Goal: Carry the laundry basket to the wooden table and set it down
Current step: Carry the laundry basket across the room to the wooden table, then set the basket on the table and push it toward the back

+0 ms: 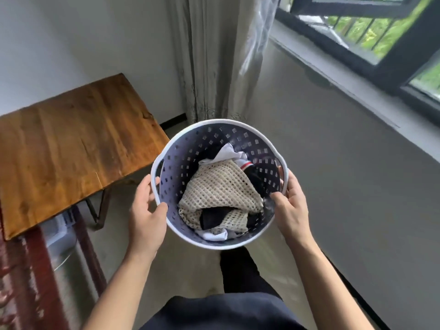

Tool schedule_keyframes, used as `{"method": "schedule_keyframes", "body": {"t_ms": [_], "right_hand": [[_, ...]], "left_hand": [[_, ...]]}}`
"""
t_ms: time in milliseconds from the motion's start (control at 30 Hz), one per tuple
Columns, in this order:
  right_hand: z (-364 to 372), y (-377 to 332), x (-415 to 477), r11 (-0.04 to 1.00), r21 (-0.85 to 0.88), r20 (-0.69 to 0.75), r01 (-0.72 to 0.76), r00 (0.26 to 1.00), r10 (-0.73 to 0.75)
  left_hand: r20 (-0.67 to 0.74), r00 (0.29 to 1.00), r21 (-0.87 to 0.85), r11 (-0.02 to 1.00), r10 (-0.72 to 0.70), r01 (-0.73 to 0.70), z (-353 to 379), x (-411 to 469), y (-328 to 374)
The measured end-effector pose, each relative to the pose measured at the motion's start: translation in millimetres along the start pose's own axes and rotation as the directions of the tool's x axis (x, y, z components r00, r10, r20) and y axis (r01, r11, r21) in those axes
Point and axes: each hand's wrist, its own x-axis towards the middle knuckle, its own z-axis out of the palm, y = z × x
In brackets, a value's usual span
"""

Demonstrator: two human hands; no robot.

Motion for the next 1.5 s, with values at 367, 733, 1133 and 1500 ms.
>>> {"method": "schedule_keyframes", "body": {"t_ms": [367, 733, 1133, 1500], "right_hand": [[188, -49, 172, 0.998, -0.059, 0.401, 0.005, 0.916, 0.019], [412, -72, 201, 0.977, -0.180, 0.610, 0.111, 0.792, 0.023], [590, -59, 198, 0.886, -0.461, 0.492, 0.049, 0.845, 0.210], [644, -37, 236, 0.817, -0.544, 0.602, 0.190, 0.767, 0.223]], "left_hand": [[-0.419, 0.896, -0.049, 0.990, -0.144, 0.136, -52, 128, 31], [-0.616, 0.750, -0.077, 0.966, -0.240, 0.246, -188, 221, -12], [-0.476, 0.788, -0.111, 0.916, -0.390, 0.386, -343, 374, -65], [-0.386, 0.856, 0.053, 0.918, -0.344, 0.393, -346, 422, -72]]}}
